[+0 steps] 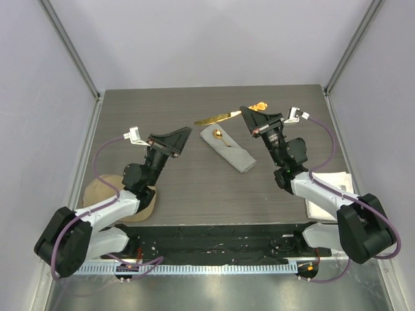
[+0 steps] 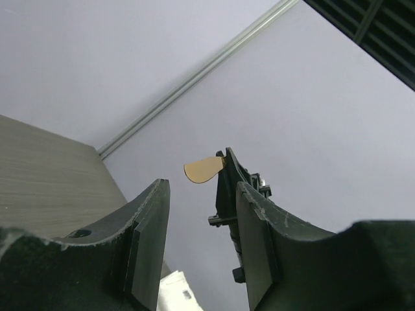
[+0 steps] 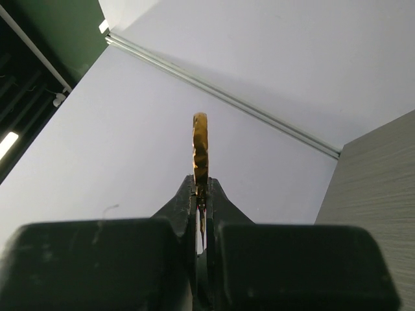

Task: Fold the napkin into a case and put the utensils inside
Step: Pass from the right arm to the left

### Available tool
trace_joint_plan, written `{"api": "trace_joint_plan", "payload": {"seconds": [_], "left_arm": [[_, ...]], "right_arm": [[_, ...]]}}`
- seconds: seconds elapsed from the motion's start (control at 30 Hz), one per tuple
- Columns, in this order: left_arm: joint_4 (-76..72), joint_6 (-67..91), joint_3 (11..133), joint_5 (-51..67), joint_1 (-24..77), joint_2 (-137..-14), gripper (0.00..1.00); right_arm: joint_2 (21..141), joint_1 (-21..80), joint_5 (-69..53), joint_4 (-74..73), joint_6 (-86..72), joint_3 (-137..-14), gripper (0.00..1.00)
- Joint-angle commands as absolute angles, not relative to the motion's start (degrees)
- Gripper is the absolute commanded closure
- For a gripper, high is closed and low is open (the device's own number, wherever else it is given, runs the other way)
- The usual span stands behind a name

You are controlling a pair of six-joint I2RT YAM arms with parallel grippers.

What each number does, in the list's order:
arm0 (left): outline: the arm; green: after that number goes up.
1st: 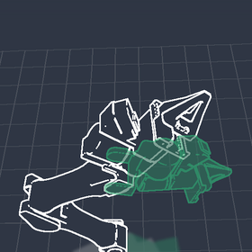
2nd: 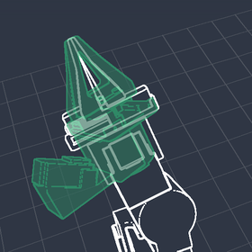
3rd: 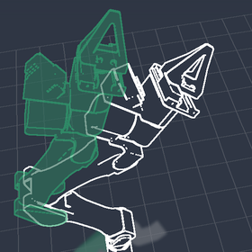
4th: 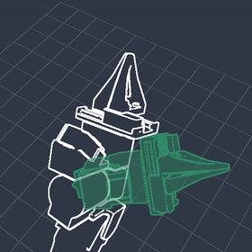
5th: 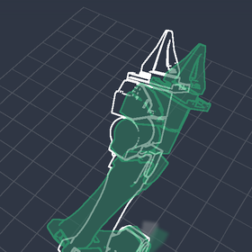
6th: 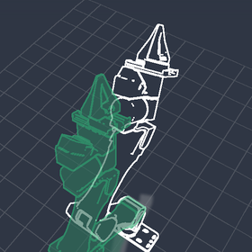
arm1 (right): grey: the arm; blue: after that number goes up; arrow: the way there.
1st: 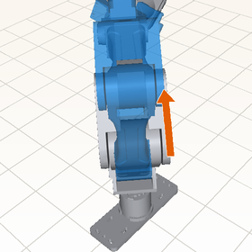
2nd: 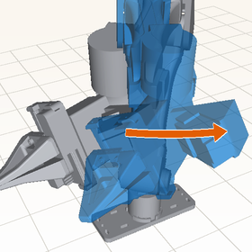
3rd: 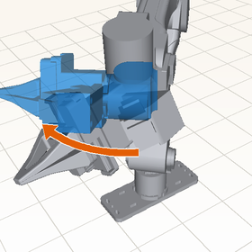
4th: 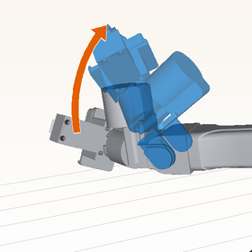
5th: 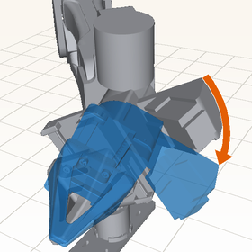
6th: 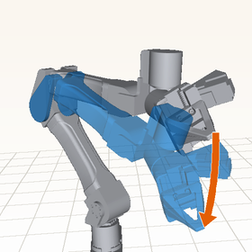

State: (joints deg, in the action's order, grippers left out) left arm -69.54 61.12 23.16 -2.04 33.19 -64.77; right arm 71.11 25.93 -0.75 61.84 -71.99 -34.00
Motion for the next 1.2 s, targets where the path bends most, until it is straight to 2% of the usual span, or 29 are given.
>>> {"api": "trace_joint_plan", "payload": {"seconds": [0.0,0.23,0.57,0.7,1.17], "left_arm": [[-81.3,63.7,25.8,-5.2,33.5,-67.0,0.50],[-84.5,68.6,27.3,-7.0,33.5,-72.0,0.48],[-88.6,66.4,29.9,-1.4,33.5,-74.8,0.54],[-88.6,65.4,29.9,1.4,33.5,-74.5,0.47],[-88.6,64.2,30.8,2.6,33.5,-74.3,0.45]], "right_arm": [[72.3,26.3,2.1,69.2,-72.9,-37.5,0.99],[73.5,26.8,1.4,72.1,-73.6,-38.4,0.99],[74.8,27.3,0.7,72.4,-75.7,-38.6,0.99],[75.8,27.3,0.9,73.5,-76.5,-37.6,0.99],[76.6,27.8,-1.4,72.6,-77.9,-38.1,0.99]]}}
